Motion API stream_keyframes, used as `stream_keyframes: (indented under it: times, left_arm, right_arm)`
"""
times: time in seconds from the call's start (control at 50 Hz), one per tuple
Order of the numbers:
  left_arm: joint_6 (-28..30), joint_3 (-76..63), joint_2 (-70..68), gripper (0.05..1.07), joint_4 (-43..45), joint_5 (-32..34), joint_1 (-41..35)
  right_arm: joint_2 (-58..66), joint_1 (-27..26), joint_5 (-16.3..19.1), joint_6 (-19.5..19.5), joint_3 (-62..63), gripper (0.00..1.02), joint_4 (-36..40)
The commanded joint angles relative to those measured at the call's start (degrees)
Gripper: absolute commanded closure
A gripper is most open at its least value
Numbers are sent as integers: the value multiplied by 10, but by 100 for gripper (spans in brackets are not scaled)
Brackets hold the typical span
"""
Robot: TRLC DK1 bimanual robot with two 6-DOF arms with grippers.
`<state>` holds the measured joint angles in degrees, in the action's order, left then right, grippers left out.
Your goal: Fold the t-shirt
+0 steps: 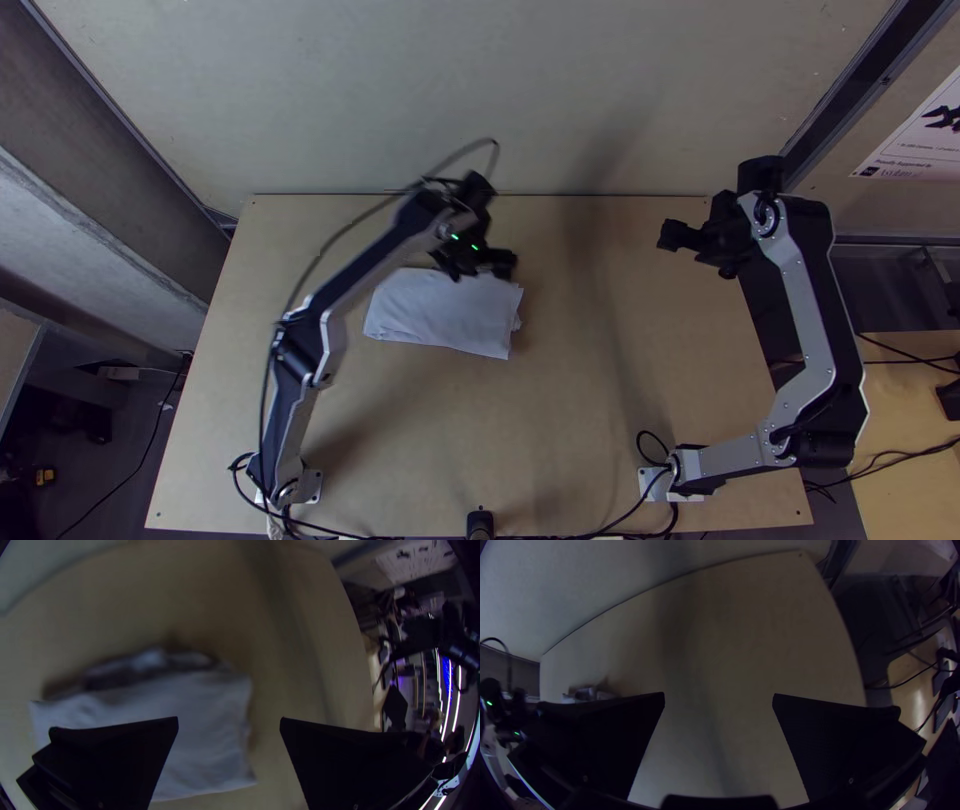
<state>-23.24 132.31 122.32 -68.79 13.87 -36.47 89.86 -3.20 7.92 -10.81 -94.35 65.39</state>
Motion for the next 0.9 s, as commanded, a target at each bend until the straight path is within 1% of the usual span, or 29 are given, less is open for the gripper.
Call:
stream_keyframes:
  times: [0.0, 0.1, 0.12, 0.14, 0.18, 0.2, 0.26, 0.28, 0.34, 0.38, 0.44, 0.48, 0.58, 0.66, 0.72, 0.82, 0.88]
  left_arm:
    - [32, -25, -75, 9, -2, -19, 51]
    - [52, -33, -115, 9, -2, -31, 106]
    - [57, -36, -122, 9, -2, -31, 116]
    - [64, -36, -131, 9, -2, -31, 126]
    - [74, -39, -146, 9, -2, -40, 146]
    - [80, -43, -157, 9, -2, -41, 156]
    - [102, -57, -185, 9, 4, -43, 188]
    - [109, -60, -194, 9, 6, -43, 200]
    - [123, -67, -214, 9, 7, -44, 223]
    - [131, -72, -227, 9, 7, -52, 243]
    - [139, -84, -248, 9, 7, -63, 261]
    - [141, -103, -269, 9, 18, -72, 275]
    - [161, -188, -343, 9, 87, -86, 295]
    - [183, -258, -401, 9, 145, -103, 299]
    - [186, -304, -439, 9, 185, -114, 307]
    - [190, -375, -496, 9, 241, -120, 312]
    - [191, -405, -523, 9, 267, -120, 317]
  right_arm:
    - [-10, -6, -12, 32, -23, 3, -7]
    - [-15, -5, -12, 52, -43, 3, -8]
    - [-15, -4, -12, 62, -49, 3, -7]
    - [-16, -4, -13, 76, -55, 3, -7]
    - [-21, 0, -20, 120, -67, 3, -7]
    - [-24, 1, -25, 133, -73, 3, -7]
    - [-26, 3, -38, 151, -91, 3, -6]
    - [-26, 6, -39, 162, -98, 3, -4]
    - [-37, 14, -43, 211, -109, 3, -11]
    - [-43, 18, -48, 227, -118, 4, -29]
    - [-59, 26, -53, 231, -124, 4, -34]
    - [-74, 26, -70, 219, -120, 4, -62]
    - [-111, 31, -88, 211, -103, 4, -113]
    - [-142, 33, -91, 211, -75, 4, -169]
    - [-163, 34, -92, 221, -53, 4, -201]
    - [-185, 31, -96, 228, -27, 3, -224]
    - [-204, 31, -97, 231, 0, 3, -251]
